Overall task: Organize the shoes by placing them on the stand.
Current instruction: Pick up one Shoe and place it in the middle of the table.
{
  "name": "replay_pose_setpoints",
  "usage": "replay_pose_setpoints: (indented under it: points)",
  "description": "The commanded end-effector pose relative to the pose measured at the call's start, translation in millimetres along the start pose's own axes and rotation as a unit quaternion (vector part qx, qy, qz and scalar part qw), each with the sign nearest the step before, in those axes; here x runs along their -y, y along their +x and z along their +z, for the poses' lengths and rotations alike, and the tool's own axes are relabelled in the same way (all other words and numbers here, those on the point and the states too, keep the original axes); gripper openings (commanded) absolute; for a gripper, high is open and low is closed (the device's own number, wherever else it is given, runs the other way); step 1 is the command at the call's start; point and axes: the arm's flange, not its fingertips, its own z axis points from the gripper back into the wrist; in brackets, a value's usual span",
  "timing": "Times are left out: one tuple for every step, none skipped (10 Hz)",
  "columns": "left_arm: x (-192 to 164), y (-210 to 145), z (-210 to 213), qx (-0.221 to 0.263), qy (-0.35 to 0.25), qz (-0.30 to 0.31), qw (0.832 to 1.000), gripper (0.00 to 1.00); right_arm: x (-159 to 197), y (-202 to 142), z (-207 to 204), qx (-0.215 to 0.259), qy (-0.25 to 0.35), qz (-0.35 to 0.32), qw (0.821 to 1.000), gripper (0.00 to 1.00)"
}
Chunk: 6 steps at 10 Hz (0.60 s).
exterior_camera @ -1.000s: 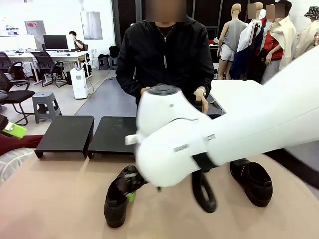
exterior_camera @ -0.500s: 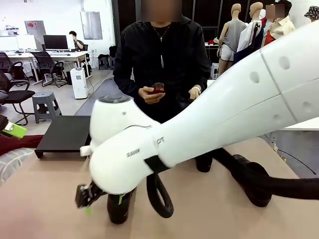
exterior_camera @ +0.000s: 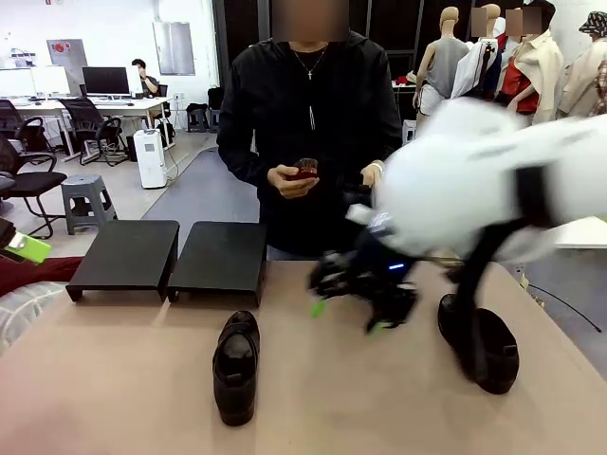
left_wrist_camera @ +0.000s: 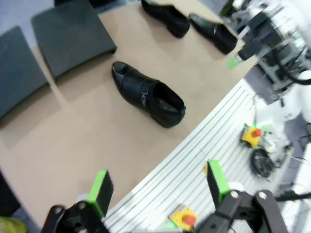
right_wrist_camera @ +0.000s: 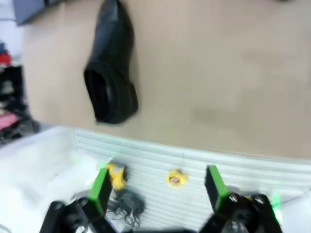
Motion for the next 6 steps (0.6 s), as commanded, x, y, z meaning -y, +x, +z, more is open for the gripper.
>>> replay_pose_setpoints:
  points:
    - [-2,1,0,0.004,-0.010,-0.007,1.000,1.00,76,2,69,-0.005,0.044,-0.058,0.997,1.00]
    - [-2,1,0,0.004,-0.010,-0.007,1.000,1.00,111,5,98,0.021,0.043,-0.081,0.996,1.00]
    - [-2,1,0,0.004,-0.010,-0.007,1.000,1.00,144,4,121,0.038,0.060,-0.090,0.993,1.00]
    - [-2,1,0,0.004,-0.010,-0.007,1.000,1.00,172,2,138,0.034,0.056,-0.072,0.995,1.00]
    - [-2,1,0,0.004,-0.010,-0.007,1.000,1.00,203,4,150,0.021,0.051,-0.112,0.992,1.00]
    - [-2,1,0,0.004,-0.010,-0.007,1.000,1.00,223,5,155,-0.001,0.064,-0.121,0.991,1.00]
